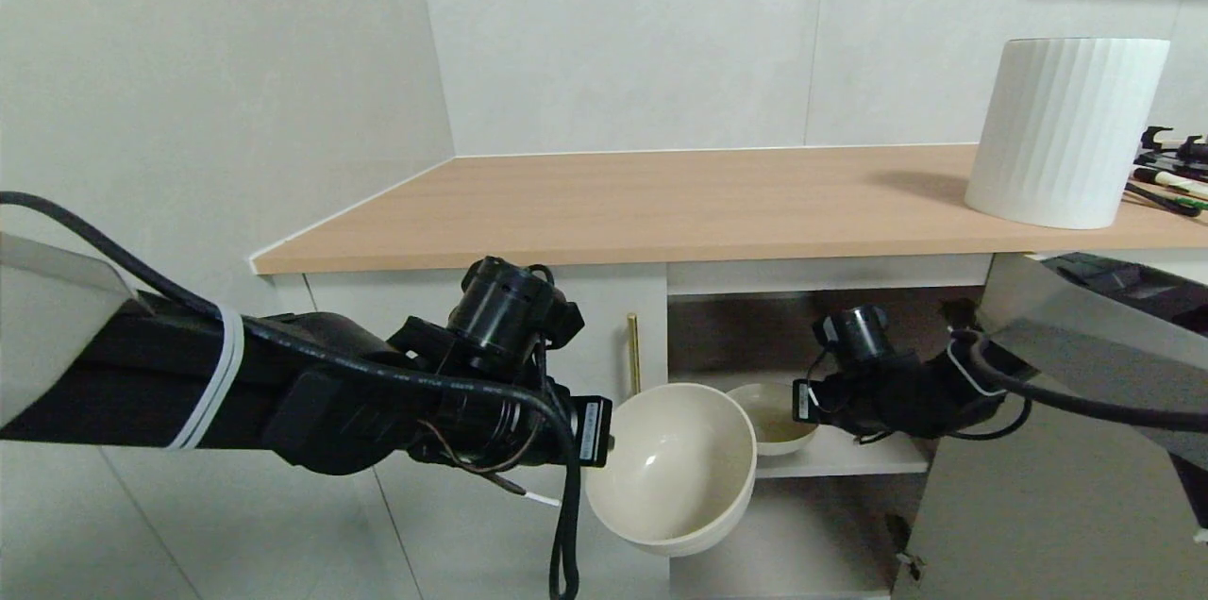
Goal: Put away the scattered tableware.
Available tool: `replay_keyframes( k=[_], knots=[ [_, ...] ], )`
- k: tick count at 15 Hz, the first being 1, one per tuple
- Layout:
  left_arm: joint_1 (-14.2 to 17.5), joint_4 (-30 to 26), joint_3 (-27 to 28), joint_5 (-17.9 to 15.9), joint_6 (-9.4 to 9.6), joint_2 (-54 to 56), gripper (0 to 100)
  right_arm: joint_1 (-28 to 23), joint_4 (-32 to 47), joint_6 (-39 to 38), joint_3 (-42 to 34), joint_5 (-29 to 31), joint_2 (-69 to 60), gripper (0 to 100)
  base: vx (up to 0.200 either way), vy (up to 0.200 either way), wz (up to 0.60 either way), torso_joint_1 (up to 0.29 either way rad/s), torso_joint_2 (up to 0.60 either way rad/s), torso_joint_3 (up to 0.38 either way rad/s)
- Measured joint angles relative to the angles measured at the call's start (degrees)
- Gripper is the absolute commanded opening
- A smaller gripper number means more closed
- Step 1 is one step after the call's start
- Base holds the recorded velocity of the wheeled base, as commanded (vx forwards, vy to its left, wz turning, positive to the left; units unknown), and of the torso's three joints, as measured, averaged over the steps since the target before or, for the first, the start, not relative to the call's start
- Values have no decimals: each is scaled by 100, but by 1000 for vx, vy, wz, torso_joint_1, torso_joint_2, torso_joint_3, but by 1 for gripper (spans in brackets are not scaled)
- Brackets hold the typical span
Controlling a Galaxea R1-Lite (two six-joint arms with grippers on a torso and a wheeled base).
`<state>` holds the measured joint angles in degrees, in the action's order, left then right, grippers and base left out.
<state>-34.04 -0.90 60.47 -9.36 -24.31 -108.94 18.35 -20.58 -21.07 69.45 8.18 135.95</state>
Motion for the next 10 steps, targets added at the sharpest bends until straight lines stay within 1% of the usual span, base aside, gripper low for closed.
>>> replay_keyframes(
  k=[5, 7, 9, 10],
  knots=[
    [-6, -7, -7, 11, 0, -57, 0, -256, 5, -15, 629, 621, 770, 0, 0, 0, 0, 0, 0, 0],
    [-6, -7, -7, 135, 1, -62, 0, -289, 24, 51, 769, 802, 991, 0, 0, 0, 0, 0, 0, 0],
    [-16, 0, -7, 272, 6, -62, 0, -300, 46, 108, 852, 837, 1119, 0, 0, 0, 0, 0, 0, 0],
    [-16, 0, -7, 279, 9, -62, 0, -297, 52, 110, 896, 840, 1162, 0, 0, 0, 0, 0, 0, 0]
  ],
)
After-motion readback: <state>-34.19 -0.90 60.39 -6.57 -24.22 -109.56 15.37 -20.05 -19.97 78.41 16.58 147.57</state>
